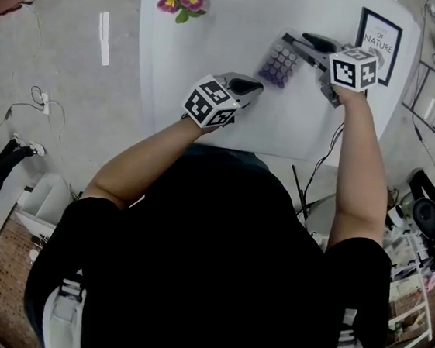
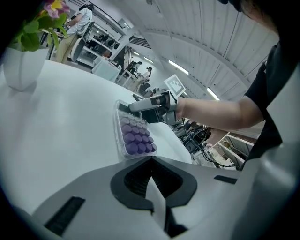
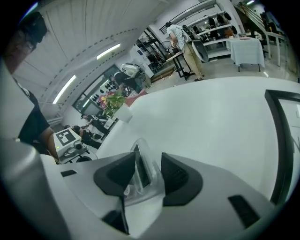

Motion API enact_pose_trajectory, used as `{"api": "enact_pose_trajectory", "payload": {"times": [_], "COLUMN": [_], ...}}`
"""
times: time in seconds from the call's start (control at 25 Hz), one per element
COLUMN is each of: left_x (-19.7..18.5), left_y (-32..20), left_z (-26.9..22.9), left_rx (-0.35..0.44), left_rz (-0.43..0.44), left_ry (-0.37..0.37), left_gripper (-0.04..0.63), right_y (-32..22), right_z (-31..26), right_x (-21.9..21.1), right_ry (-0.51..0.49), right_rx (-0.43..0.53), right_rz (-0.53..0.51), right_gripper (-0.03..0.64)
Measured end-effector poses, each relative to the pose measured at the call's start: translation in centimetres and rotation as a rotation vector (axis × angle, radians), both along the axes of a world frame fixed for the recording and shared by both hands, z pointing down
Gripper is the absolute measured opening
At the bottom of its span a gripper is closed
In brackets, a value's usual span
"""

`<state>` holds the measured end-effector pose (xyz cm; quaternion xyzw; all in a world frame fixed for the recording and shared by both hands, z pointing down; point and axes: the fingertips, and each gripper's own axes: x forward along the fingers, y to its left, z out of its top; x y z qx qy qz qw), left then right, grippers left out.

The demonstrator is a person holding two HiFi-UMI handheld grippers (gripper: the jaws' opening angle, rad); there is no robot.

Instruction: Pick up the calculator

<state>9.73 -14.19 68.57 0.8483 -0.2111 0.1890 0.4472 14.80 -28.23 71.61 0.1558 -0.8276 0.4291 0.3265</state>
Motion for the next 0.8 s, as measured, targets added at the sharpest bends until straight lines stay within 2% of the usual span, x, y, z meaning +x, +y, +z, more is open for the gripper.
{"api": "enact_pose_trajectory", "payload": {"times": [0.16, 0.36, 0.6, 0.8], "left_x": [0.8, 1.1, 1.0, 0.9], "left_y": [0.5, 0.9, 1.3, 1.7], "left_z": [0.5, 0.8, 0.7, 0.7], "left_rx": [-0.022, -0.026, 0.005, 0.025], "left_rz": [0.005, 0.018, 0.032, 0.043], "left_ry": [-0.033, -0.056, -0.056, -0.068], "left_gripper": [0.018, 0.017, 0.017, 0.017], "right_y": [1.5, 2.4, 4.0, 4.9], "right_z": [-0.3, 0.0, 0.0, -0.6], "right_x": [-0.3, 0.1, 1.4, 1.9], "right_ry": [-0.013, -0.002, -0.009, -0.078], "right_rx": [-0.024, -0.048, -0.165, -0.269], "right_rz": [-0.052, -0.065, -0.086, -0.06], "right_gripper": [0.163, 0.152, 0.135, 0.12]}}
